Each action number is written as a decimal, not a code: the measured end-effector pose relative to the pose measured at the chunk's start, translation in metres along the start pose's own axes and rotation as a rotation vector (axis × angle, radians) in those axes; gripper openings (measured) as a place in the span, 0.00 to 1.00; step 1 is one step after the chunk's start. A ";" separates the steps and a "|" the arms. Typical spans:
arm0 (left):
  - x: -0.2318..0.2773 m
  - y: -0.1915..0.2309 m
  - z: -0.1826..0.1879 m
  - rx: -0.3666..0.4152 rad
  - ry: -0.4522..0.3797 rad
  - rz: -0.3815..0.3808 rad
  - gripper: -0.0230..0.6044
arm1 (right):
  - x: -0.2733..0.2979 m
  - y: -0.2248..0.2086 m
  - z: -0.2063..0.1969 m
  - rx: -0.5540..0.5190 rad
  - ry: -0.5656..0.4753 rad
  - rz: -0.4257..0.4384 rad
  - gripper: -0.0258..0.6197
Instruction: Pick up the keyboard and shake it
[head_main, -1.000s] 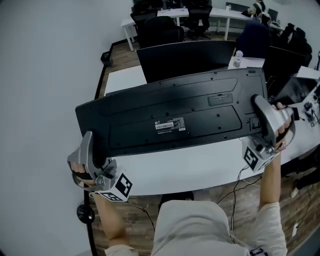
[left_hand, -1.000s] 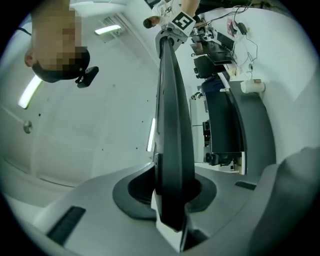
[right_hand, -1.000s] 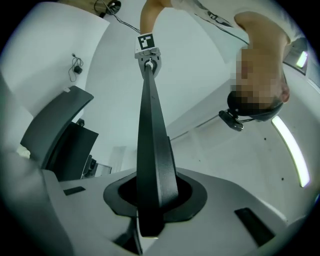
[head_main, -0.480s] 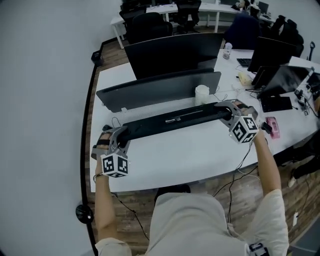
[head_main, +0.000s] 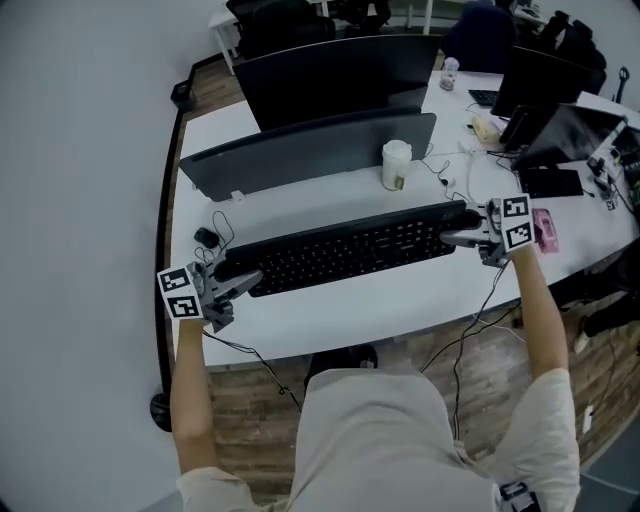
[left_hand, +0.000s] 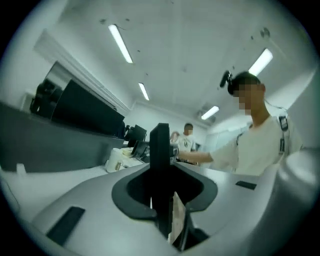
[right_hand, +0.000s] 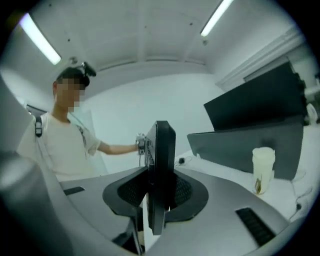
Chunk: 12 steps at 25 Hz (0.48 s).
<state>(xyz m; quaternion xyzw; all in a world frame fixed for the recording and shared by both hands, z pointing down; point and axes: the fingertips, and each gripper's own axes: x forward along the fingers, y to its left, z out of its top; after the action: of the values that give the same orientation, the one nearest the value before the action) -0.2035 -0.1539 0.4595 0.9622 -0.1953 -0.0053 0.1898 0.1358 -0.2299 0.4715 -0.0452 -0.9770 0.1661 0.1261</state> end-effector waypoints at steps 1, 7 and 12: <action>0.000 0.008 -0.009 -0.084 -0.060 0.010 0.21 | 0.002 -0.006 -0.007 0.072 -0.052 -0.005 0.22; -0.001 0.055 -0.093 -0.664 -0.450 0.050 0.21 | 0.035 -0.037 -0.079 0.496 -0.176 -0.015 0.22; 0.005 0.080 -0.196 -1.081 -0.460 0.168 0.21 | 0.047 -0.080 -0.149 0.947 -0.406 -0.142 0.21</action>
<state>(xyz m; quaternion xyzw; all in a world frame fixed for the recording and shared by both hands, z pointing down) -0.2122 -0.1523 0.6713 0.6843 -0.2767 -0.2975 0.6056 0.1262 -0.2521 0.6456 0.1164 -0.8002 0.5863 -0.0483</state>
